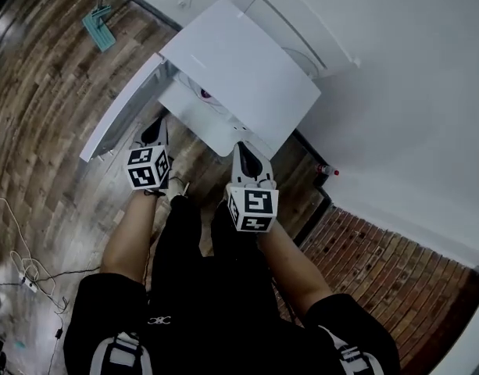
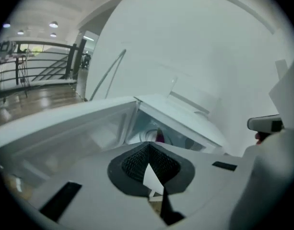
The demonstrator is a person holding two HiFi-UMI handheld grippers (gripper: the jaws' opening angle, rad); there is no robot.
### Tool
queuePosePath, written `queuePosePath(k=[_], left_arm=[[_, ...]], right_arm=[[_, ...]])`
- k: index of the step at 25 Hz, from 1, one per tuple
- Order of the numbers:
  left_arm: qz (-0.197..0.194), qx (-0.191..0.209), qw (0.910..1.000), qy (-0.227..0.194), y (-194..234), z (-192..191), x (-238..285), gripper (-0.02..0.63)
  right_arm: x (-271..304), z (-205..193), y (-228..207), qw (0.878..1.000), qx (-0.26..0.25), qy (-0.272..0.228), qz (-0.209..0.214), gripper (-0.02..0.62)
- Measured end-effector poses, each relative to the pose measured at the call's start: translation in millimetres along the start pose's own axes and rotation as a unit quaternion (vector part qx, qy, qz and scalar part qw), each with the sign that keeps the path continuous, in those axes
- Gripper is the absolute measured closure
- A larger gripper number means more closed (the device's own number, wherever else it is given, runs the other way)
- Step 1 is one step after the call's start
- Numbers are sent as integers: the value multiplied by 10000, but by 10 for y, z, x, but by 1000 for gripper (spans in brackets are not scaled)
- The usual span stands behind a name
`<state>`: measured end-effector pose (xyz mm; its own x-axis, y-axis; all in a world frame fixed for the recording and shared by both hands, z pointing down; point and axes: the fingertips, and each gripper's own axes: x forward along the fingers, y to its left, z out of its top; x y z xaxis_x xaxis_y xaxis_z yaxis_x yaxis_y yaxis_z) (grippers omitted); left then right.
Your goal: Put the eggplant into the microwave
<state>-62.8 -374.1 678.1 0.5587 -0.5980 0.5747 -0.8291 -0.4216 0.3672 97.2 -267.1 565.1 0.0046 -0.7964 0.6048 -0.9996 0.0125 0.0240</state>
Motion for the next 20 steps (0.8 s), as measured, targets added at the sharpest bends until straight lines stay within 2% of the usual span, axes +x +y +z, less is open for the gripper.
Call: queuePosePath(k=[3,7,11,14,17,20], left_arm=[[60,194,9998,-17,-375,284,-558,607],[71,354,9993,-52,-1002,743,-1117,607],[89,599,9972,-433,-1634,1298,-1436,607],[76,933,9941,-539,-2109,1550,-1644,607],[-17,1147,9904,-765,-2559,1925,-1943,607],[-176,1132,9884,-993,-2908,2189,-2060,607]], right_arm=[[-277,298,-107,9996,227,-124,136,583],[-680,673,-200,9928,912,-265,732,583],[-1009,1242,-455,9889,630,-916,987,583],[-1384,1612,-712,9855,420,-1380,890,583],[-1751,1985,-891,9832,398,-1577,828,583],[-1885,2221,-1075,9806,464,-1723,818,583]])
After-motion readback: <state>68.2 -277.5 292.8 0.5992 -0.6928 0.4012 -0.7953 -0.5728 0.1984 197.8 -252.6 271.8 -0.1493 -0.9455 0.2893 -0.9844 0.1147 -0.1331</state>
